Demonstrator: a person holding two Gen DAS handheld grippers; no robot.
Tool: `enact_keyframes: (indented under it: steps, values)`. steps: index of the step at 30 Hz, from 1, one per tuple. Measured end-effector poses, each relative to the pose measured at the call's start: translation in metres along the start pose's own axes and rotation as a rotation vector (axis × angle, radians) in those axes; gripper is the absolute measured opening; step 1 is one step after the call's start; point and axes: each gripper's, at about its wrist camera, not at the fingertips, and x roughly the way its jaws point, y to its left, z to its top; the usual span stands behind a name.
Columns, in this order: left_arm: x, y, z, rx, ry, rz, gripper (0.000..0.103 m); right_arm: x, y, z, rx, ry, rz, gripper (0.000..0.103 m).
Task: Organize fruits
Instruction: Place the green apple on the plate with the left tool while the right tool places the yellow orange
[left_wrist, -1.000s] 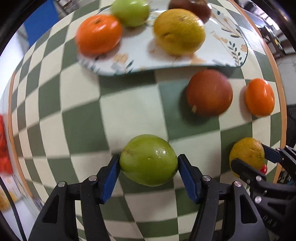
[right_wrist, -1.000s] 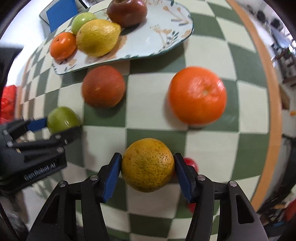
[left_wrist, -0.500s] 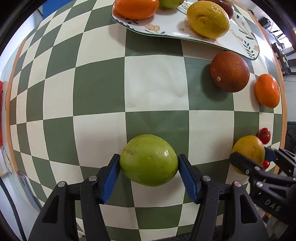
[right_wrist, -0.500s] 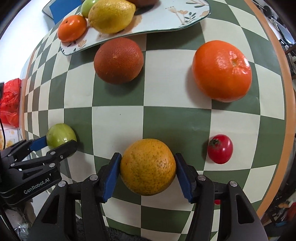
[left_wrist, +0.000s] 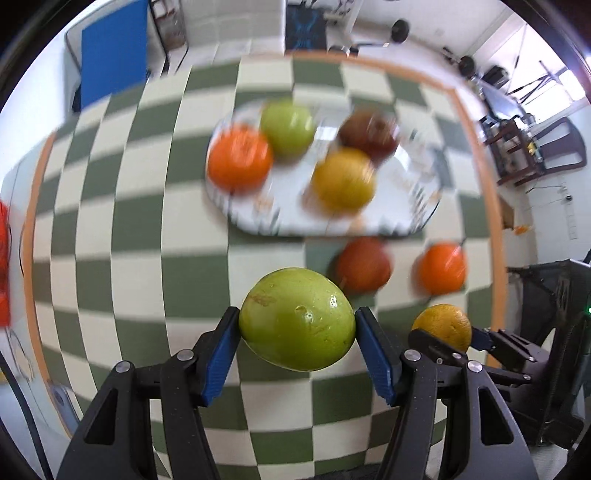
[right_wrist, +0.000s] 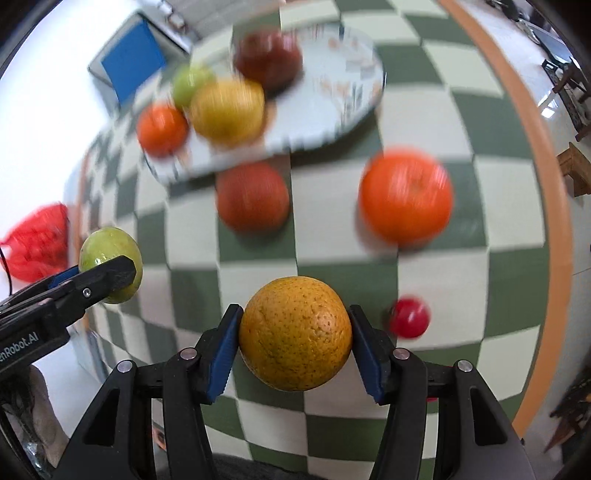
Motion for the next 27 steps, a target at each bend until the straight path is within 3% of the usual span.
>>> enact_keyframes:
  steps: [5,10,17,27]
  values:
    - [-0.006,-0.001,0.059,-0.007,-0.018,0.007,0.060,-0.034,0.001,0.055,0.009,-0.085,0.005,0.060]
    - [0.026,0.007,0.094,-0.042,0.031,0.034,0.060,-0.032,0.001,0.109,-0.001,-0.105,-0.039,0.060]
    - [0.066,0.018,0.107,-0.083,0.117,0.032,0.060,0.005,-0.001,0.155,-0.022,-0.049,-0.111,0.060]
    - [0.083,0.019,0.107,-0.100,0.151,0.027,0.061,0.040,-0.006,0.172,-0.008,0.016,-0.121,0.060]
